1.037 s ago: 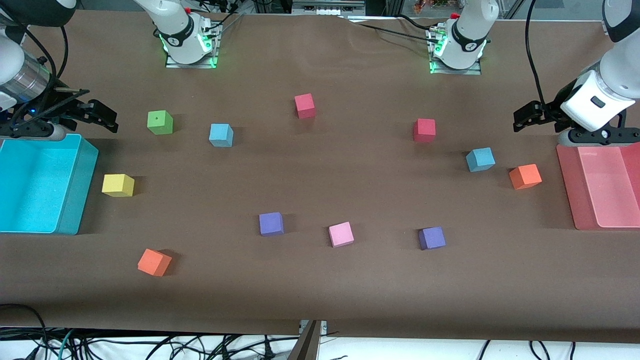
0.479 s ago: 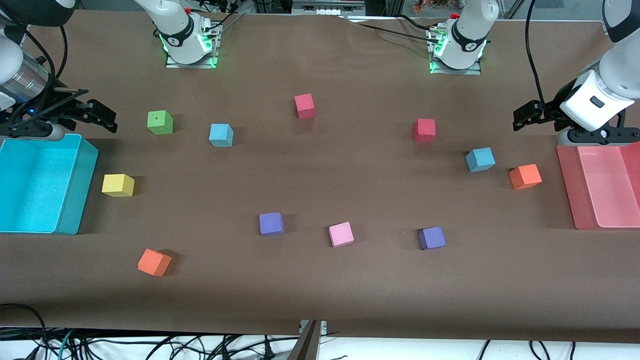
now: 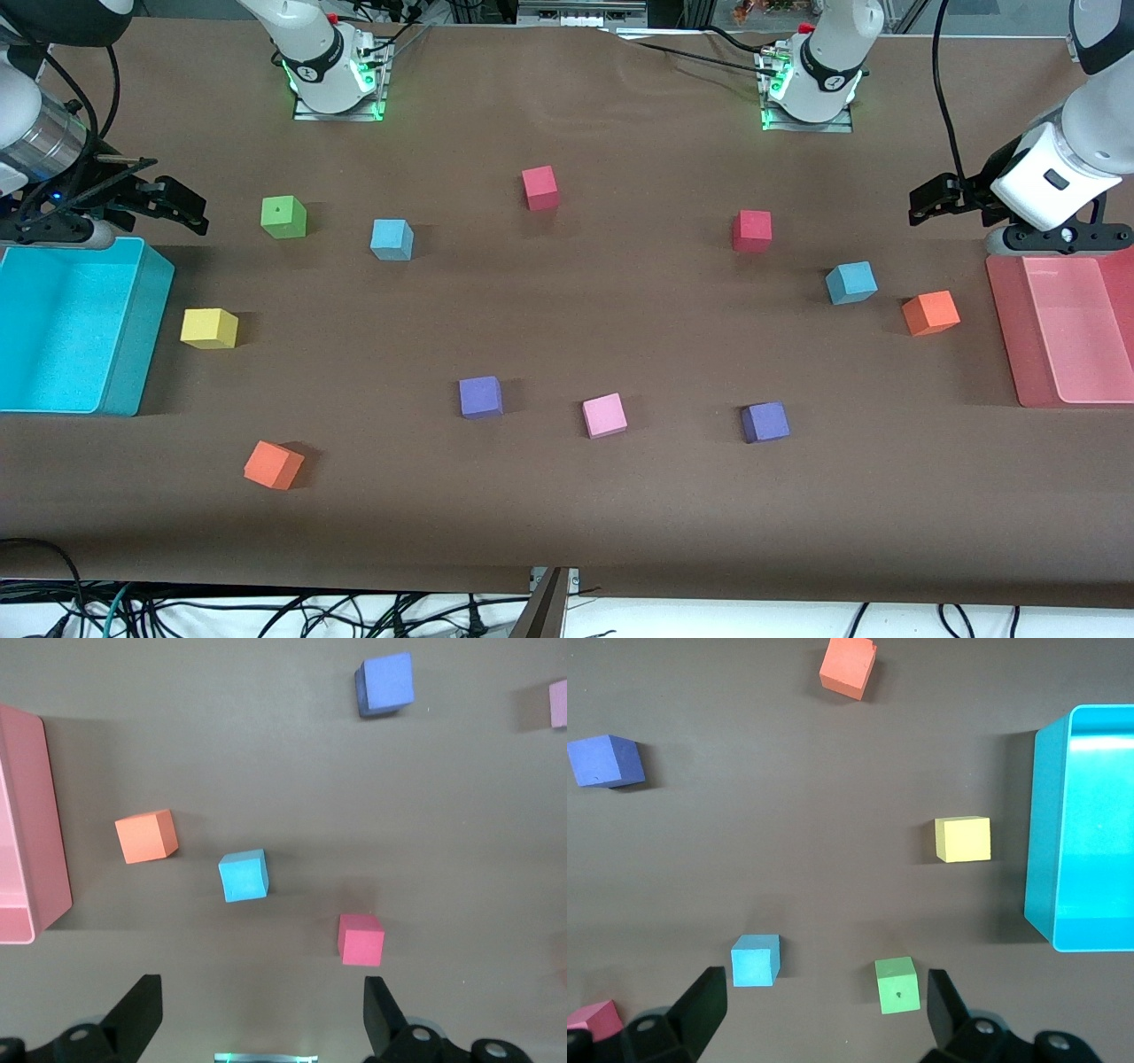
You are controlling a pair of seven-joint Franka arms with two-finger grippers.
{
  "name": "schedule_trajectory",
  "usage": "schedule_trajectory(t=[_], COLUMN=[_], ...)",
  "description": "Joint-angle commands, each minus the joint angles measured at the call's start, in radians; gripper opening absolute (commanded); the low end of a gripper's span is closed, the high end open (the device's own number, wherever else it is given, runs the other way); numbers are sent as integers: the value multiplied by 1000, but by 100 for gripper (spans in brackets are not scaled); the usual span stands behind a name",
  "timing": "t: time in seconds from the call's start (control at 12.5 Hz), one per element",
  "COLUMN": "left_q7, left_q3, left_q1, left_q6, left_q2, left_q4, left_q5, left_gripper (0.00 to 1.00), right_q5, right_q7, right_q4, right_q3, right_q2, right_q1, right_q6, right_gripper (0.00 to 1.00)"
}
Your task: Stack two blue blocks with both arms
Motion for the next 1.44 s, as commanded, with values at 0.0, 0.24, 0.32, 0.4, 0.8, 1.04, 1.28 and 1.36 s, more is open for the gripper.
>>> schedule_trajectory(t=[0.0, 0.24, 0.32, 0.4, 0.8, 1.04, 1.28, 1.36], left_q7=[35, 35, 35, 35, 35, 35, 35, 35], left_q3=[11, 11, 11, 11, 13, 13, 13, 13], left_q1=[-3, -3, -3, -3, -2, -3, -3, -3], left_q6=[-32, -34, -34, -34, -34, -34, -34, -32], left_q2=[11, 11, 11, 11, 13, 13, 13, 13], left_q4=[31, 31, 31, 30, 30, 30, 30, 28], left_q5=[8, 6, 6, 6, 6, 6, 6, 6], left_gripper=[100, 100, 100, 100, 100, 100, 100, 100], right_q5=[5, 5, 7, 7, 5, 5, 7, 7], right_q7=[-16, -16, -16, -16, -16, -14, -7, -7], right_q4=[29, 29, 29, 28, 29, 28, 23, 16], right_q3=[-12, -11, -12, -12, -12, -11, -11, -8], right_q2=[9, 8, 9, 8, 8, 8, 3, 2], right_q1=[11, 11, 11, 11, 11, 11, 12, 12], right_q6=[-26, -26, -26, -26, -26, -32, -61, -63], right_gripper=[100, 100, 100, 100, 100, 100, 100, 100])
